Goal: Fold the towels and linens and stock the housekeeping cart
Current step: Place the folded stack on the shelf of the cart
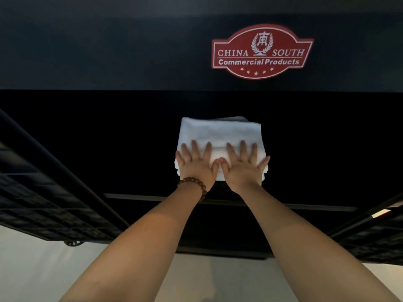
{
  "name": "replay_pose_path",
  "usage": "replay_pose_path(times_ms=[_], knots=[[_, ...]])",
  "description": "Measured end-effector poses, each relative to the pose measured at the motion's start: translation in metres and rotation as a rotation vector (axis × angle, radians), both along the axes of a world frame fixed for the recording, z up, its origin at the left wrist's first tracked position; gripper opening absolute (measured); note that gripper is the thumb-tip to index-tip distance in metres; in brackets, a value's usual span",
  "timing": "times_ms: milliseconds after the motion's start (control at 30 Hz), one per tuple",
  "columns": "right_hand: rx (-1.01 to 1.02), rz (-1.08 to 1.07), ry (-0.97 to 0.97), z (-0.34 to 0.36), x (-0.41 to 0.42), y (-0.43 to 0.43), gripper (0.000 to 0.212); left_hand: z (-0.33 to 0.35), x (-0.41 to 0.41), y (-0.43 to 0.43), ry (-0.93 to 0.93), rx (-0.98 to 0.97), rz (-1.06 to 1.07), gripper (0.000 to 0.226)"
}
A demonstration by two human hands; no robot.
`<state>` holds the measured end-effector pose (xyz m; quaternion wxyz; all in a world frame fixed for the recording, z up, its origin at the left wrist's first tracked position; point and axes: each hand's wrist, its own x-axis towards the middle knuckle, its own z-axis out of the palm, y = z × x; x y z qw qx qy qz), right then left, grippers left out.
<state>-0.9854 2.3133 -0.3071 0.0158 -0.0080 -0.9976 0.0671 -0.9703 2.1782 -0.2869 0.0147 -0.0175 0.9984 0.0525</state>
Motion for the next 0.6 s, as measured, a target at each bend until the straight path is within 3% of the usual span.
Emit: replay_pose_path(times_ms=[400,600], knots=[[-0.096,0.093,-0.064,0.031,0.036,0.016,0.059,0.042,0.047,-0.01,-0.094,0.066,-0.039,0.062],[-0.34,0.049,0.012,0.101,0.112,0.024,0.054,0.095,0.111,-0.007,-0.054,0.208,0.01,0.061]])
